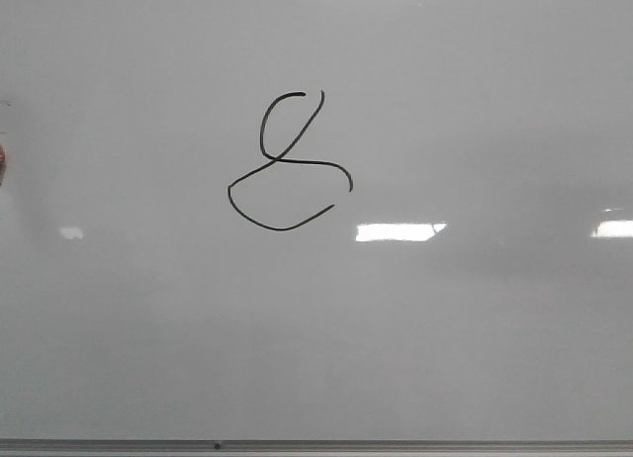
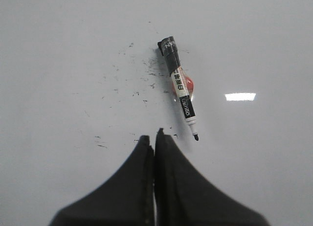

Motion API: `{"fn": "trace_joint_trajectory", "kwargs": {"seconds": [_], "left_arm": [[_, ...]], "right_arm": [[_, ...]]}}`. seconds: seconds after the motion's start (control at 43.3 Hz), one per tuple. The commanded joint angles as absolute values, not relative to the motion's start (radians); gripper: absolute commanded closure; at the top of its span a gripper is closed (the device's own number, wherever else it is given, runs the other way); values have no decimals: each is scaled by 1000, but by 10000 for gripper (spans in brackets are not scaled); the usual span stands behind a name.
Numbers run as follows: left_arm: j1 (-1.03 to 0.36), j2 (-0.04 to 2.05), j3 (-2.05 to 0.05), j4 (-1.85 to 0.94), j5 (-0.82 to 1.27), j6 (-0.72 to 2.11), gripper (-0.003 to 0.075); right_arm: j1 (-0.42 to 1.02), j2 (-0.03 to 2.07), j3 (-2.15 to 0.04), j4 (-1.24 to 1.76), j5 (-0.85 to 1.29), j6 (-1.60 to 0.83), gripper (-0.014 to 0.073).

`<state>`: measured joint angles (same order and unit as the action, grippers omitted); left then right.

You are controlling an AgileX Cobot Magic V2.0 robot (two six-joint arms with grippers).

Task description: Write number 8 on whiteboard

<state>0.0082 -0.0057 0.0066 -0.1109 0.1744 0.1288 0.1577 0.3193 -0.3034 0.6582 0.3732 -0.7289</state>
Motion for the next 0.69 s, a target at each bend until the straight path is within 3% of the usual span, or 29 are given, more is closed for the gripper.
{"fn": "trace_joint_trajectory", "kwargs": {"seconds": [0.0, 0.324, 0.67], "left_arm": [[11, -26, 10, -121, 103, 118, 739], [11, -26, 10, -121, 103, 118, 739], [11, -26, 10, -121, 103, 118, 739]], "right_arm": [[151, 327, -332, 680, 307, -729, 660], [151, 325, -304, 615, 173, -679, 660], [58, 263, -182, 73, 7, -66, 660]]}}
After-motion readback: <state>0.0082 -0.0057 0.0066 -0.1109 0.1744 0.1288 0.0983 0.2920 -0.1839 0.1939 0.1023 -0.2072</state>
